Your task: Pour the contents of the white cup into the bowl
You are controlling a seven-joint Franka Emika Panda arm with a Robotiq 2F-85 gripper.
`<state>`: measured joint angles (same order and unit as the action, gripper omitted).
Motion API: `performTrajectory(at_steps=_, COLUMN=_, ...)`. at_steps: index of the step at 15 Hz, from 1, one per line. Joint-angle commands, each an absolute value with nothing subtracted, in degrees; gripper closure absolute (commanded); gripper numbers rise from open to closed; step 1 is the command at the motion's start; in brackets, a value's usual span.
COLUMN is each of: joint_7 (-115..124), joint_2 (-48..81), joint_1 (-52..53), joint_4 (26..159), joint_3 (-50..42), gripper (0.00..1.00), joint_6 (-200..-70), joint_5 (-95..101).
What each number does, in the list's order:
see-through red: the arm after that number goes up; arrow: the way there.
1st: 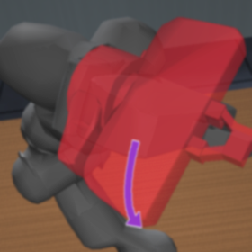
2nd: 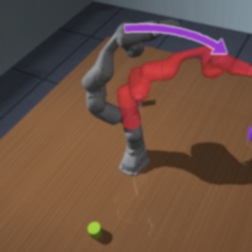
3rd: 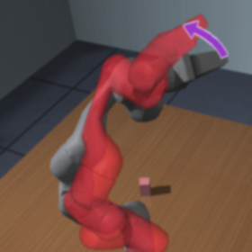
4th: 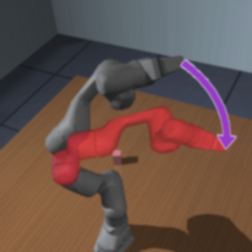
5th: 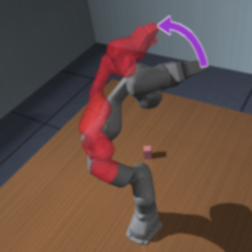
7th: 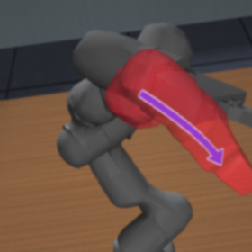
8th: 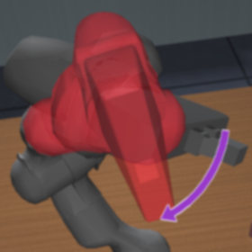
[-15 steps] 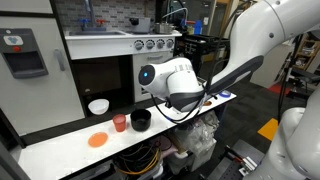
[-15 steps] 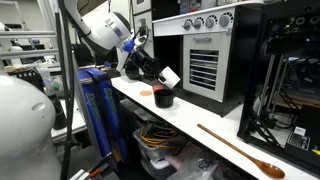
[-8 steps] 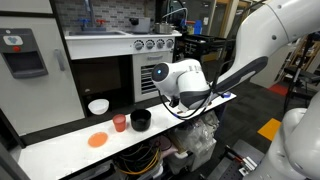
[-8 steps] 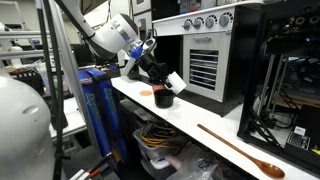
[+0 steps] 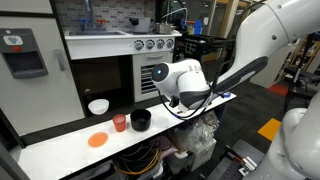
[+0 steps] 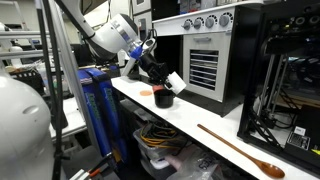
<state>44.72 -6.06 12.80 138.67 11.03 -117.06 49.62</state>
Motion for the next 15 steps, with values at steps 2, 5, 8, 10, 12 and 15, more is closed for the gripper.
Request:
performTrajectory(at_steps=2, joint_7=45.74, joint_2=-7.14, joint_1=11.55, joint_4=139.63, joint_3=10.30, gripper=0.98, joint_6=-124.34, joint_5=44.12)
performTrajectory(at_steps=5, joint_7=46.18, joint_2=-8.39, joint_1=10.77, joint_4=141.23, joint_3=9.40, gripper=0.98, joint_6=-131.38, joint_5=37.80)
performTrajectory(at_steps=8, joint_7=45.72, joint_2=-9.86, joint_1=9.53, joint_4=143.31, joint_3=8.40, gripper=0.98, joint_6=-138.56, joint_5=31.13)
performTrajectory(at_steps=10, joint_7=43.53, joint_2=-11.37, joint_1=8.31, joint_4=145.42, joint_3=7.42, gripper=0.98, joint_6=-142.45, joint_5=26.17)
performTrajectory(at_steps=12, joint_7=40.79, joint_2=-12.82, joint_1=7.11, joint_4=147.37, joint_3=6.27, gripper=0.98, joint_6=-145.92, joint_5=20.98)
performTrajectory(at_steps=15, joint_7=30.73, joint_2=-14.11, joint_1=6.33, joint_4=149.27, joint_3=3.36, gripper=0.98, joint_6=-149.78, joint_5=9.12)
